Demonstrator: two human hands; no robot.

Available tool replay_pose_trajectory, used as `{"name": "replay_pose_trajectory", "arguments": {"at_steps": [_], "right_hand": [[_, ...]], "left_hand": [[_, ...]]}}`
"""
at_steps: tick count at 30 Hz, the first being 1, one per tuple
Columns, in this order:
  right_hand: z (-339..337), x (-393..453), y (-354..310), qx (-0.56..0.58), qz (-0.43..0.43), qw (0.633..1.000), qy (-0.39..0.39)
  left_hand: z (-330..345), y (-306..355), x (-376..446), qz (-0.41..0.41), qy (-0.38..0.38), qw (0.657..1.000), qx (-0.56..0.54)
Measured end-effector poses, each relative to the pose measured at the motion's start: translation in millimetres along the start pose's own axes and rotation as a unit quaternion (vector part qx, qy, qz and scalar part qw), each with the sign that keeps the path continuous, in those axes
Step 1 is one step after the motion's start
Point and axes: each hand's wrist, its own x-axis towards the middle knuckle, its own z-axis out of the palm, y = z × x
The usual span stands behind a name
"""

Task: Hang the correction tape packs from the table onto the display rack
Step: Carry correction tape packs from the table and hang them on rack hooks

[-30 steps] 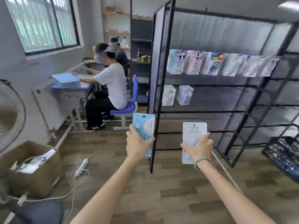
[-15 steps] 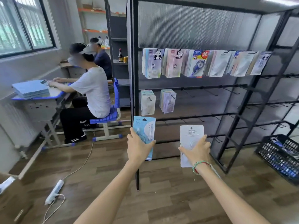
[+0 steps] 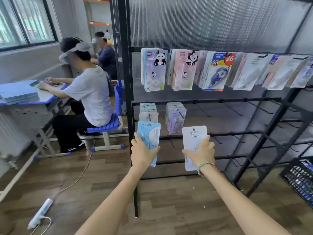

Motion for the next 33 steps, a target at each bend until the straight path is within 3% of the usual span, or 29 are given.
{"name": "replay_pose_trajectory", "arguments": {"at_steps": [11,19,33], "right_hand": [[40.8,102.4,-13.8,0.016,-0.038,0.997,-0.060],[55.3,126.6,-8.5,0.022,-0.051,0.995,-0.080],[79.7,154.7,-14.5,0.015,-0.048,0.994,-0.100]], "left_hand": [[38.1,1.3,66.1,-0.049,0.006,0.998,0.044],[52.0,2.2,77.9,-0.047,0.009,0.997,0.061],[80.1,6.1,114.7,-0.074,0.011,0.997,-0.025]]}}
